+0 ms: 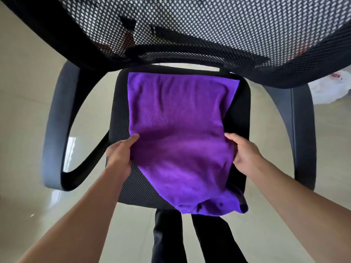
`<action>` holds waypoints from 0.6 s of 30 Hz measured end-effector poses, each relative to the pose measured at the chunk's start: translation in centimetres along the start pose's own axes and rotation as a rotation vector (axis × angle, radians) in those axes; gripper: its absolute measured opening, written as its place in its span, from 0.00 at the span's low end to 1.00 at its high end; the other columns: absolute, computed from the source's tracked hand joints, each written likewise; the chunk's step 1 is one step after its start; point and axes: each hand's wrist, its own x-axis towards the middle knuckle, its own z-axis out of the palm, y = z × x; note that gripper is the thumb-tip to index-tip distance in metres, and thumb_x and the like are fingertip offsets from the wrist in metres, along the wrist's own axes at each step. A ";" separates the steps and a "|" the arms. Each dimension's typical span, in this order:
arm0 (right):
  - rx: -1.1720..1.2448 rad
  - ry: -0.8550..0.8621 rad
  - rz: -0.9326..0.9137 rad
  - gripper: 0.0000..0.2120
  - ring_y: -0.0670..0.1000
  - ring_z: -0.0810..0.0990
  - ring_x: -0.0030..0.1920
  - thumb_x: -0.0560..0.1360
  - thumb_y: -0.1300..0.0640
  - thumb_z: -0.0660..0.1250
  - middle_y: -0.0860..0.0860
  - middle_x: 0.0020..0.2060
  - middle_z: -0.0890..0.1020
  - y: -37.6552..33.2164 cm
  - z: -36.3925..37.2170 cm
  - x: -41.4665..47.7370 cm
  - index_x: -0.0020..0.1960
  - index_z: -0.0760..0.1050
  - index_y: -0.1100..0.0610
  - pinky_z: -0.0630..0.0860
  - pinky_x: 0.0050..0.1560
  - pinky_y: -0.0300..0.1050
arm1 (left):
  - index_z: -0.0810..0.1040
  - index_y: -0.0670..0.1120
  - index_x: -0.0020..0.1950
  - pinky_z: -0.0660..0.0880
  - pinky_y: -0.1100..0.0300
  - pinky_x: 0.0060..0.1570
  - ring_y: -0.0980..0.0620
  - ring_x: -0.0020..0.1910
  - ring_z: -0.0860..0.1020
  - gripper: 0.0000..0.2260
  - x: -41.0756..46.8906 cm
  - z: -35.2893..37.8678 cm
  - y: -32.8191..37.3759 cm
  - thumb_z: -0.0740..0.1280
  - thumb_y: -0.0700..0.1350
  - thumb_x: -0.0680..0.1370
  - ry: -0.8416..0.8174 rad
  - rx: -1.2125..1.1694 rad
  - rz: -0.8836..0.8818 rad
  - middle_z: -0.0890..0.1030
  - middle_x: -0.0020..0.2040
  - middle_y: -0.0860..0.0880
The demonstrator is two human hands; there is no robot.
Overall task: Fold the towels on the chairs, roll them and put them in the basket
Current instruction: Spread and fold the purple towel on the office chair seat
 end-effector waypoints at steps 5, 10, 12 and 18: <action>-0.555 0.215 -0.325 0.08 0.52 0.79 0.37 0.66 0.63 0.77 0.50 0.32 0.81 2.8 -2.4 0.8 0.35 0.80 0.52 0.74 0.40 0.43 | 0.84 0.46 0.41 0.74 0.60 0.42 0.47 0.41 0.81 0.06 1.2 -2.5 0.0 0.77 0.46 0.68 0.227 0.640 0.260 0.81 0.36 0.50; -1.093 0.285 -0.546 0.05 0.57 0.81 0.47 0.69 0.54 0.74 0.52 0.43 0.82 1.9 -2.6 0.5 0.44 0.80 0.51 0.75 0.45 0.48 | 0.79 0.45 0.56 0.72 0.51 0.54 0.39 0.54 0.77 0.13 1.3 -2.0 1.7 0.70 0.41 0.71 0.229 1.106 0.497 0.79 0.54 0.41; -1.153 0.345 -0.791 0.09 0.59 0.78 0.52 0.71 0.55 0.71 0.54 0.50 0.79 0.0 -1.5 0.4 0.51 0.79 0.52 0.74 0.44 0.50 | 0.78 0.45 0.58 0.71 0.51 0.54 0.38 0.55 0.74 0.14 1.4 -0.8 3.1 0.67 0.42 0.73 0.211 1.139 0.658 0.74 0.57 0.39; -1.584 0.071 -1.048 0.27 0.57 0.62 0.73 0.75 0.53 0.66 0.56 0.75 0.63 -4.9 2.9 2.8 0.73 0.65 0.54 0.69 0.63 0.58 | 0.69 0.50 0.72 0.62 0.45 0.66 0.39 0.69 0.63 0.22 3.9 5.2 7.8 0.63 0.48 0.77 -0.061 1.535 1.094 0.64 0.74 0.42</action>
